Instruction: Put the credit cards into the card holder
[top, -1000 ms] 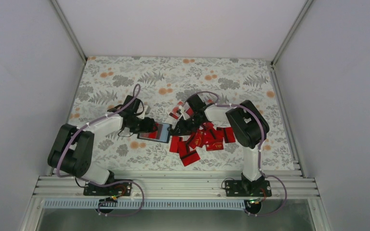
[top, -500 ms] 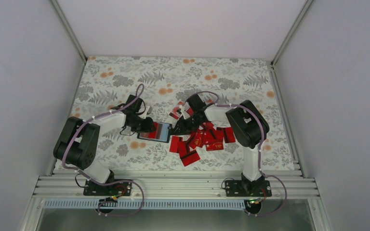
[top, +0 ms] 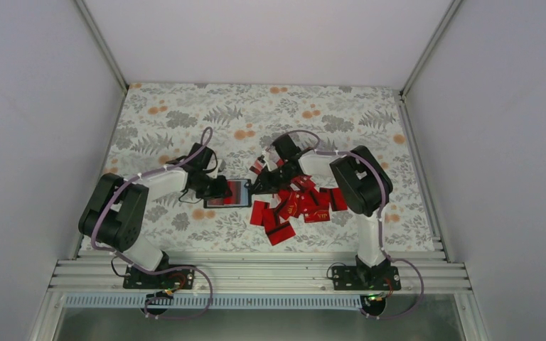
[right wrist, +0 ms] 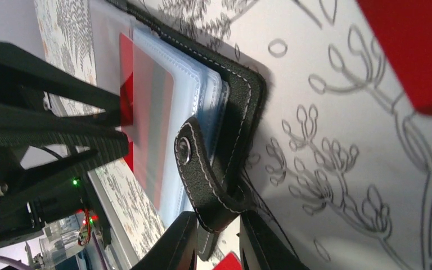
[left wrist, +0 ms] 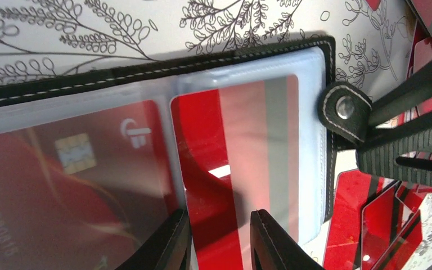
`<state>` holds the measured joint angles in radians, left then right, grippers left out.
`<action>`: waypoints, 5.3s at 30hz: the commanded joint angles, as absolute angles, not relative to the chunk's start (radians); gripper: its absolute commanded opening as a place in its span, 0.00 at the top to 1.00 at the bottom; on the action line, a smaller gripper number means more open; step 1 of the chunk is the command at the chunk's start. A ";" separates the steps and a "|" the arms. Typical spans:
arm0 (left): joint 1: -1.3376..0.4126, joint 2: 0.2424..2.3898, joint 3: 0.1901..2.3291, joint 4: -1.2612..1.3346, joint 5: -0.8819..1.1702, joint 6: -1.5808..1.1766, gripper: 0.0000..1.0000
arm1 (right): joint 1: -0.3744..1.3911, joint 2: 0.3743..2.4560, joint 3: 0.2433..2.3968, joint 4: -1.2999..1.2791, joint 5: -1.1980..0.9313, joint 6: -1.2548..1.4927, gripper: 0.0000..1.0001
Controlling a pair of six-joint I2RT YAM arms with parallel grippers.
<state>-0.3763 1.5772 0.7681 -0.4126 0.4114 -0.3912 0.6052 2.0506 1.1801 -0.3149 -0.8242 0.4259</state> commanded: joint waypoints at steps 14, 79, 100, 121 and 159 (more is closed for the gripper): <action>-0.384 1.536 0.711 -0.362 0.383 -0.578 0.73 | 0.612 2.145 1.329 -0.360 -0.810 0.409 0.80; -0.583 1.610 1.042 -0.698 0.142 -0.753 0.21 | 0.572 2.035 1.363 -0.485 -0.738 0.314 0.71; -0.511 1.512 0.874 -0.612 0.073 -0.613 0.83 | 0.672 1.938 1.257 -0.407 -0.810 0.395 0.56; -0.478 1.647 0.911 -0.539 0.152 -0.542 0.93 | 0.692 2.085 1.377 -0.425 -0.740 0.456 0.60; -0.477 1.672 0.885 -0.492 0.210 -0.547 0.96 | 0.689 2.097 1.407 -0.431 -0.793 0.455 0.62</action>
